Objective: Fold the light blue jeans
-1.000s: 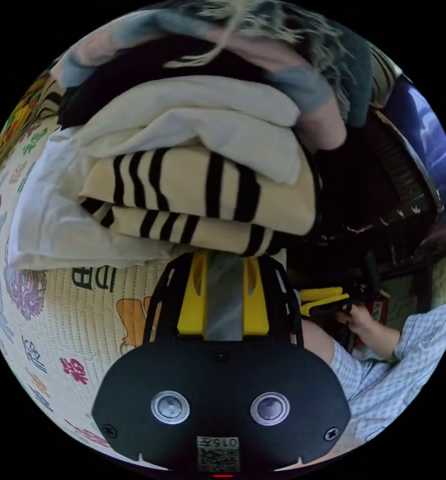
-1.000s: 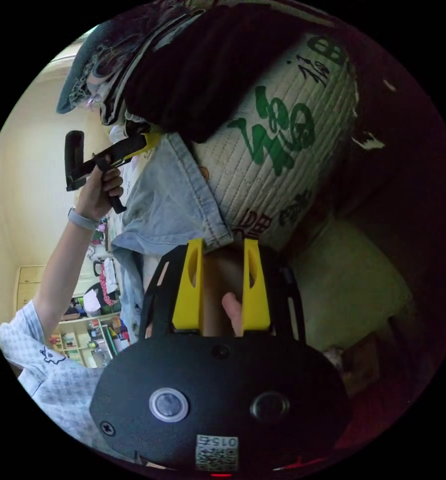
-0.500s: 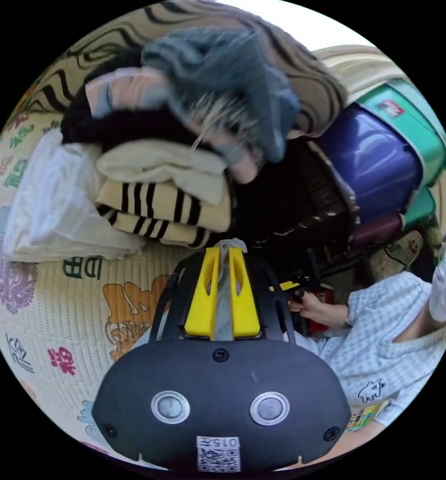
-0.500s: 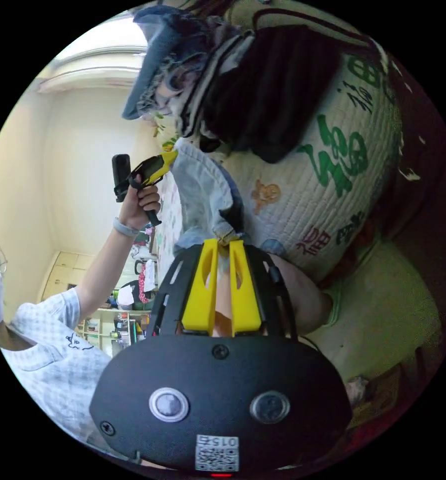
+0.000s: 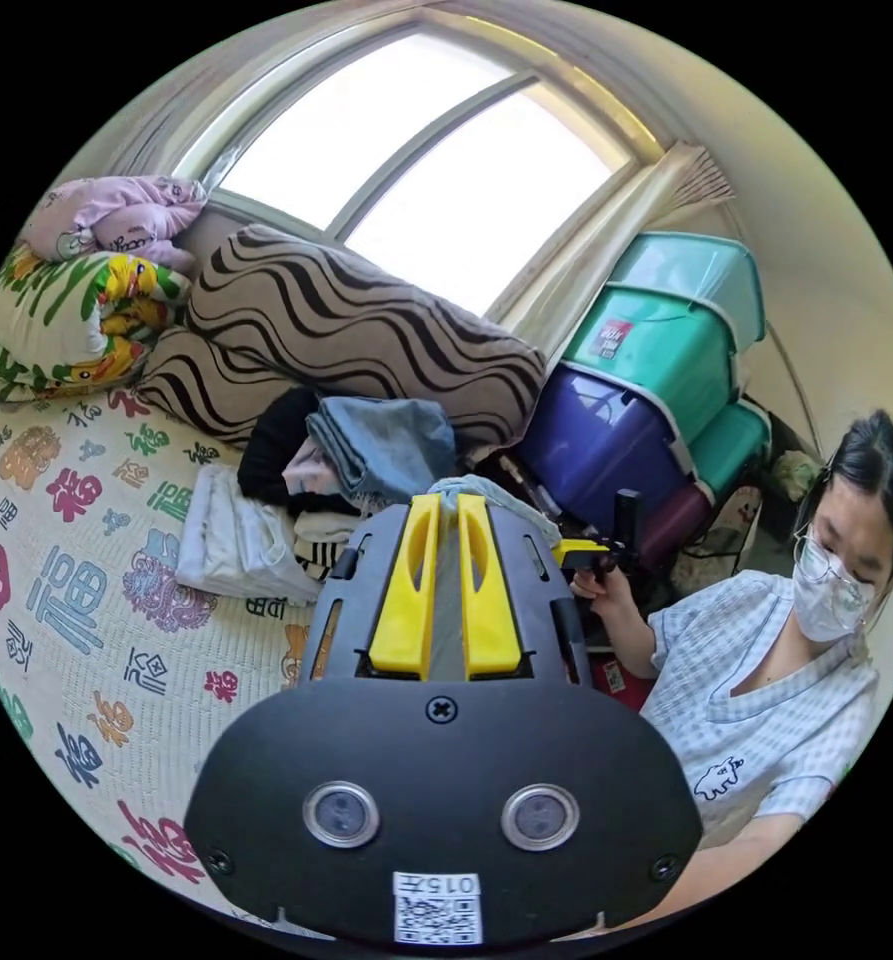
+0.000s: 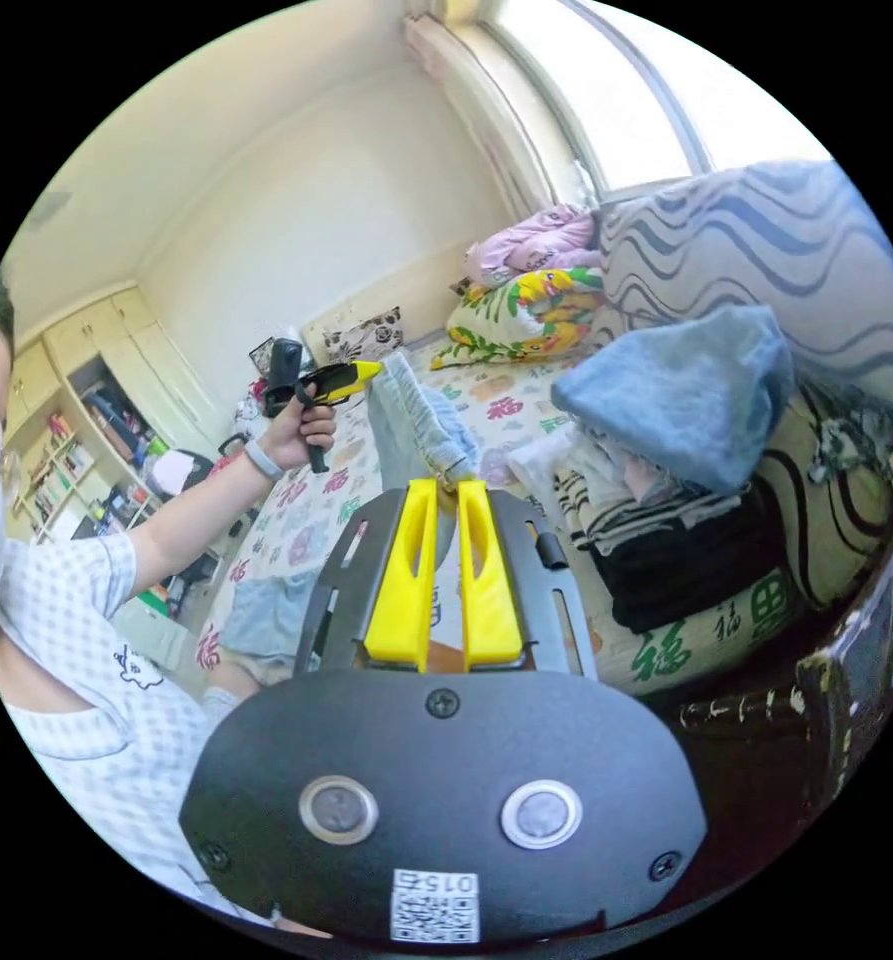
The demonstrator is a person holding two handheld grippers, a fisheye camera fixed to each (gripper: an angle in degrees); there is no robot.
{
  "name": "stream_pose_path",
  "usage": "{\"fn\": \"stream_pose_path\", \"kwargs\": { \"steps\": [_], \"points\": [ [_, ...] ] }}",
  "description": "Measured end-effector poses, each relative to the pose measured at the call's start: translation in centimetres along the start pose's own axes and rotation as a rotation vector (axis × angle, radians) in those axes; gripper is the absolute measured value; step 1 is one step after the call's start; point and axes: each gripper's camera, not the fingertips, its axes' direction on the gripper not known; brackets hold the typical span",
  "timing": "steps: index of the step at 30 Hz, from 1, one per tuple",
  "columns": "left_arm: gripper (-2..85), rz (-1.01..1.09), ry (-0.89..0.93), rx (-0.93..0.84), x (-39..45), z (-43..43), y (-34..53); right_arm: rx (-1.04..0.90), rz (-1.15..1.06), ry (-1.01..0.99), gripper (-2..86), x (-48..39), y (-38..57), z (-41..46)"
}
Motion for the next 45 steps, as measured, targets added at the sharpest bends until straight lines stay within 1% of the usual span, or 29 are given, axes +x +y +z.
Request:
{"fn": "stream_pose_path", "kwargs": {
  "steps": [4, 6, 8, 9, 11, 15, 18, 20, 21, 22, 23, 24, 26, 27, 29, 30, 32, 34, 35, 37, 38, 39, 40, 41, 42, 43, 44, 45],
  "points": [
    [1.1, -0.001, 0.018, 0.026, 3.8, -10.6, 2.5, -0.060, -0.163, -0.026, 3.9, -7.8, 2.7, 3.1],
    [1.1, 0.009, -0.004, 0.051, 6.0, -15.7, 4.4, -0.068, -0.213, -0.089, 3.7, -10.9, 4.0, 4.6],
    [0.9, 0.017, 0.005, 0.122, 9.2, -23.3, 7.6, -0.055, -0.285, -0.121, 3.3, -15.1, 5.2, 6.7],
    [0.8, 0.017, 0.007, 0.149, 9.9, -25.2, 8.4, -0.046, -0.306, -0.118, 3.3, -16.1, 5.3, 7.2],
    [0.5, 0.025, -0.027, 0.218, 13.3, -32.0, 10.7, -0.058, -0.374, -0.120, 2.9, -19.6, 5.6, 10.2],
    [0.1, 0.053, -0.095, 0.283, 17.9, -39.8, 11.9, -0.044, -0.412, -0.185, 2.5, -23.6, 7.4, 13.5],
    [0.1, 0.073, -0.136, 0.317, 21.0, -46.3, 13.7, -0.080, -0.491, -0.294, 2.2, -28.1, 11.4, 17.0],
    [0.1, 0.061, -0.155, 0.350, 22.5, -52.0, 17.6, -0.180, -0.575, -0.463, 2.2, -32.8, 15.9, 22.0],
    [0.1, 0.048, -0.150, 0.357, 22.6, -53.4, 18.8, -0.215, -0.597, -0.506, 2.1, -34.1, 17.2, 23.6],
    [0.1, 0.004, -0.138, 0.372, 22.6, -56.2, 21.6, -0.281, -0.631, -0.575, 1.9, -36.6, 20.0, 27.4],
    [0.1, -0.055, -0.130, 0.391, 22.3, -58.7, 24.7, -0.346, -0.658, -0.623, 1.9, -39.0, 23.1, 31.6],
    [0.1, -0.087, -0.129, 0.399, 22.2, -59.9, 26.3, -0.377, -0.669, -0.644, 1.8, -40.2, 24.7, 33.8],
    [0.0, -0.218, -0.191, 0.455, 21.9, -64.3, 33.1, -0.468, -0.706, -0.682, 1.9, -44.6, 31.5, 43.1],
    [0.0, -0.257, -0.210, 0.468, 21.9, -65.2, 34.8, -0.494, -0.714, -0.686, 2.0, -45.6, 33.1, 45.4],
    [-0.1, -0.432, -0.270, 0.538, 21.7, -68.9, 41.6, -0.620, -0.717, -0.685, 2.0, -48.7, 39.3, 54.9],
    [-0.1, -0.481, -0.284, 0.560, 21.7, -69.7, 43.3, -0.649, -0.713, -0.681, 2.1, -49.3, 40.8, 57.1],
    [-0.4, -0.656, -0.342, 0.638, 22.2, -72.7, 49.4, -0.760, -0.716, -0.651, 2.3, -51.2, 46.3, 65.1],
    [-0.7, -0.730, -0.371, 0.706, 23.2, -74.7, 53.1, -0.852, -0.752, -0.601, 2.6, -52.3, 50.1, 70.0],
    [-0.7, -0.750, -0.372, 0.804, 24.3, -76.1, 55.4, -0.913, -0.778, -0.562, 2.9, -52.7, 52.6, 73.0],
    [-0.6, -0.750, -0.348, 0.941, 25.9, -77.8, 58.1, -0.977, -0.813, -0.492, 3.6, -52.7, 56.1, 76.8],
    [-0.4, -0.744, -0.337, 0.972, 27.0, -78.6, 59.1, -1.008, -0.833, -0.476, 4.2, -52.4, 58.1, 78.8],
    [-0.2, -0.736, -0.339, 0.966, 27.6, -79.0, 59.3, -1.029, -0.834, -0.480, 4.9, -52.1, 58.9, 79.7],
    [0.4, -0.731, -0.358, 0.913, 28.8, -79.3, 59.2, -1.053, -0.831, -0.513, 6.3, -51.5, 60.1, 81.0],
    [1.2, -0.751, -0.393, 0.811, 29.9, -79.3, 58.6, -1.062, -0.814, -0.569, 6.8, -50.7, 60.8, 81.9],
    [3.5, -0.770, -0.415, 0.750, 30.5, -79.1, 58.2, -1.066, -0.799, -0.600, 7.1, -50.2, 61.0, 82.2],
    [8.2, -0.823, -0.464, 0.633, 31.5, -78.5, 57.5, -1.064, -0.766, -0.657, 7.4, -49.0, 61.1, 82.8],
    [11.3, -0.855, -0.499, 0.552, 32.7, -77.6, 56.8, -1.051, -0.738, -0.692, 7.7, -47.6, 61.0, 83.4],
    [12.8, -0.860, -0.505, 0.522, 33.3, -77.1, 56.4, -1.040, -0.726, -0.698, 7.8, -46.8, 60.9, 83.7]
  ]
}}
